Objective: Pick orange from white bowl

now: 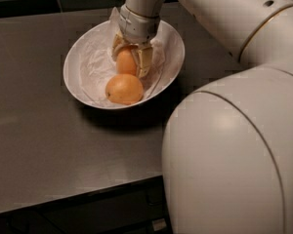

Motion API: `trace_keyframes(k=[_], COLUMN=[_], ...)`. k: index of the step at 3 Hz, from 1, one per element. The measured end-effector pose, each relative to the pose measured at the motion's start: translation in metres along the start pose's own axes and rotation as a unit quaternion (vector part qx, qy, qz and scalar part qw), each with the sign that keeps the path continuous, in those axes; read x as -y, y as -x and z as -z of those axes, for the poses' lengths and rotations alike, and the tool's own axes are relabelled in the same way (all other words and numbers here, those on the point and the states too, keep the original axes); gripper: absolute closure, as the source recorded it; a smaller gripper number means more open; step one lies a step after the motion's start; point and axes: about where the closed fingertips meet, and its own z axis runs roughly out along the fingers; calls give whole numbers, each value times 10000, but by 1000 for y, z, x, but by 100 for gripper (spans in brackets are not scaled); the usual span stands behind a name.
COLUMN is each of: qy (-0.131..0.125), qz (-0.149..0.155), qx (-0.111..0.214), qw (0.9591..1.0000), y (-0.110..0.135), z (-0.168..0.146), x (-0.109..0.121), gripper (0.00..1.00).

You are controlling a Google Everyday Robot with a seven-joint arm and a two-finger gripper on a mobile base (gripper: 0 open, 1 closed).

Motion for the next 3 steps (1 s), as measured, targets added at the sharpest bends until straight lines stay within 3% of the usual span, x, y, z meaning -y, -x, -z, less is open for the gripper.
trace_keyframes(k=[3], qy=[-324], qz=[89], qx=[-317], qw=[9989], y=[17], z=[45], x=[-3], gripper=[100])
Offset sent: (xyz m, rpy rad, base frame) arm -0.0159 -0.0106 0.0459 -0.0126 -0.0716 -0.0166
